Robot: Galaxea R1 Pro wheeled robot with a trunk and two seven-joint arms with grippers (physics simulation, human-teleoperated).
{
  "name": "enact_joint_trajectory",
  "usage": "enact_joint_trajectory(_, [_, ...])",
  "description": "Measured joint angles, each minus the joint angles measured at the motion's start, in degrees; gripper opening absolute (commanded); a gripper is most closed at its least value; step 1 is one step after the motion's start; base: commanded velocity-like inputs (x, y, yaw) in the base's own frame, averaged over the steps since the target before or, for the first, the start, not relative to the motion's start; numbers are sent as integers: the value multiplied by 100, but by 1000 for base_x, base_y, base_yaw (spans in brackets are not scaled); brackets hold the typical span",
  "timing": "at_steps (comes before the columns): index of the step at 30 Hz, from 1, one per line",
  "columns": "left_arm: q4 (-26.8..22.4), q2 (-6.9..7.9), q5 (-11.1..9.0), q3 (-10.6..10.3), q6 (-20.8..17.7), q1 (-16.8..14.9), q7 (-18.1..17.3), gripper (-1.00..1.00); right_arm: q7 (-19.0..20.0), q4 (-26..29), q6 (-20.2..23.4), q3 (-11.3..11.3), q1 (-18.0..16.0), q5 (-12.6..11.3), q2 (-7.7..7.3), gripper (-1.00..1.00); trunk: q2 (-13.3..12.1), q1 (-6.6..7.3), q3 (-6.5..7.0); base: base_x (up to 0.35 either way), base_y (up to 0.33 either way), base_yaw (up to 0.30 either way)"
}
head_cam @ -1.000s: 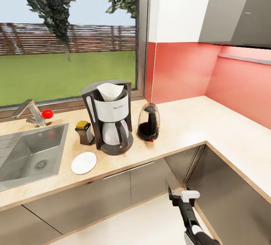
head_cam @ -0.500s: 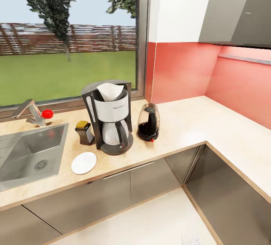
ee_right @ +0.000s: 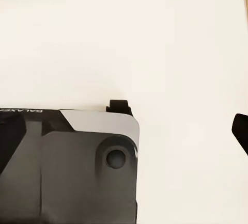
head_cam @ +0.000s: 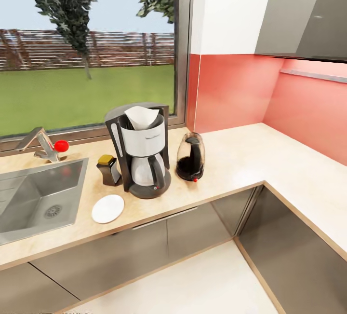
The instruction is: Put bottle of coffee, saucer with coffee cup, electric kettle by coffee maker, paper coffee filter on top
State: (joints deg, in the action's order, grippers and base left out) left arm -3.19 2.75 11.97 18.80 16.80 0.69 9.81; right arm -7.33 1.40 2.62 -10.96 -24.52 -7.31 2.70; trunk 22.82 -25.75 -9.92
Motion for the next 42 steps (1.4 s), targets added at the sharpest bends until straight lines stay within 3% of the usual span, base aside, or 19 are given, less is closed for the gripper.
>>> enact_joint_trajectory(13, [1, -21, -8, 1, 5, 0, -16, 100, -1, -9, 11, -4, 1, 26, -33, 100, 0, 0, 0, 0, 0, 260])
enact_joint_trajectory(16, [-1, -26, -9, 2, 5, 0, -17, 100, 2, -21, 49, -6, 48, 34, -201, 100, 0, 0, 0, 0, 0, 276])
enact_joint_trajectory(18, [-3, -27, -9, 1, 5, 1, -19, 100, 6, -23, 84, -2, 280, 25, -396, 100, 0, 0, -1, 0, 0, 276])
enact_joint_trajectory(21, [-3, -28, -5, -4, 5, 1, -19, 100, 17, -19, 68, -4, 668, 22, -478, 100, 0, 0, -1, 0, 0, 276])
enact_joint_trajectory(24, [4, -21, -1, -6, 5, 1, -19, 100, 354, -18, 52, -11, 945, 24, -493, 100, 0, 0, -1, 0, 0, 276])
enact_joint_trajectory(29, [10, -1, 0, -23, -1, 2, -19, 100, 987, -16, 49, -10, 1064, 26, -496, 100, 0, 0, 0, 0, 0, 276])
enact_joint_trajectory(42, [15, 13, 0, -23, -3, 9, -17, 100, 1059, -20, 49, -7, 1372, 26, -526, 100, 0, 0, 0, 0, 79, 277])
